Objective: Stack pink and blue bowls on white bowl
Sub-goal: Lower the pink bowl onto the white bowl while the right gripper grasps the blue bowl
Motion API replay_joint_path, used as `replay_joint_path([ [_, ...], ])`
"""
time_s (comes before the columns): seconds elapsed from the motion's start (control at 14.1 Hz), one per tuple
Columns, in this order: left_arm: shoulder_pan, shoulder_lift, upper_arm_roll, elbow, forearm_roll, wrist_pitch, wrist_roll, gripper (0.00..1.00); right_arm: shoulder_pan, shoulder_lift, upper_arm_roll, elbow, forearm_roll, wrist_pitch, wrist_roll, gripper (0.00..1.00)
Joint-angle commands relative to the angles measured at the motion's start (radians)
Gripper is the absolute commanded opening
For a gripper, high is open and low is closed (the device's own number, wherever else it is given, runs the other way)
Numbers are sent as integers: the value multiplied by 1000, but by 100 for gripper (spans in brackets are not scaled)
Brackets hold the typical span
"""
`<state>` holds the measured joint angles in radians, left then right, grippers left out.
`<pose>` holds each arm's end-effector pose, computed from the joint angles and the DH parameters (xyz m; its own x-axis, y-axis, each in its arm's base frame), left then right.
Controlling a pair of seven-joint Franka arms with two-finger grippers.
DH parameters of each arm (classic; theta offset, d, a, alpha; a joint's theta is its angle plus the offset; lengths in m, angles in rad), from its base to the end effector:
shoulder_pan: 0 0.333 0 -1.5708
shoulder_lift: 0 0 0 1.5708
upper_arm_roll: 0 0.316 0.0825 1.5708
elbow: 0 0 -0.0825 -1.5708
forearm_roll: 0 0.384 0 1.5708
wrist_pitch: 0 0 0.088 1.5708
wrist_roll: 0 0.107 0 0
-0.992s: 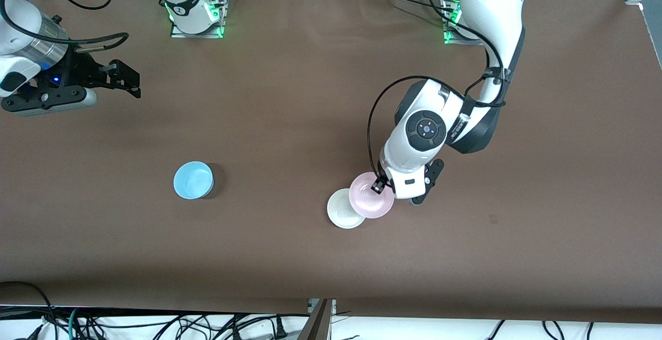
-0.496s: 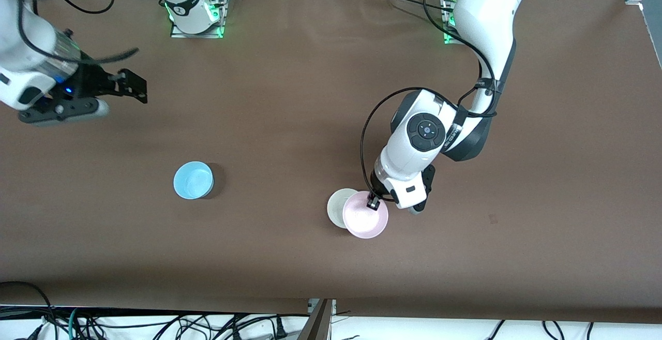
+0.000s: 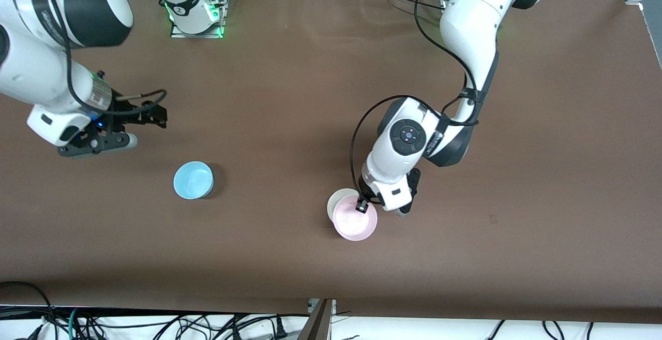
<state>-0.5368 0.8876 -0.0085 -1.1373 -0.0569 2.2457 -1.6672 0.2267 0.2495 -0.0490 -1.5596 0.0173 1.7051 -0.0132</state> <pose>0.6738 -0.4081 0.2891 0.4091 0.9091 -0.0784 0.8980 -0.3859 0.2113 0.6163 0.1153 0.4930 0.9769 0.1868 -0.1034 0.1871 -0.9823 -0.0061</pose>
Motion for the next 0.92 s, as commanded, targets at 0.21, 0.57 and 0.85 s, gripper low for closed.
replay_joint_path([
  [0.21,-22,7,13,39,78,-113,326,0,3,233,0,18,9,186,-33,100],
  [0.57,-28,10,13,39,77,-120,572,0,-39,318,-6,12,1,261,-126,99],
  [0.85,-26,17,15,45,74,-114,768,0,-101,375,-6,9,6,329,-237,91],
])
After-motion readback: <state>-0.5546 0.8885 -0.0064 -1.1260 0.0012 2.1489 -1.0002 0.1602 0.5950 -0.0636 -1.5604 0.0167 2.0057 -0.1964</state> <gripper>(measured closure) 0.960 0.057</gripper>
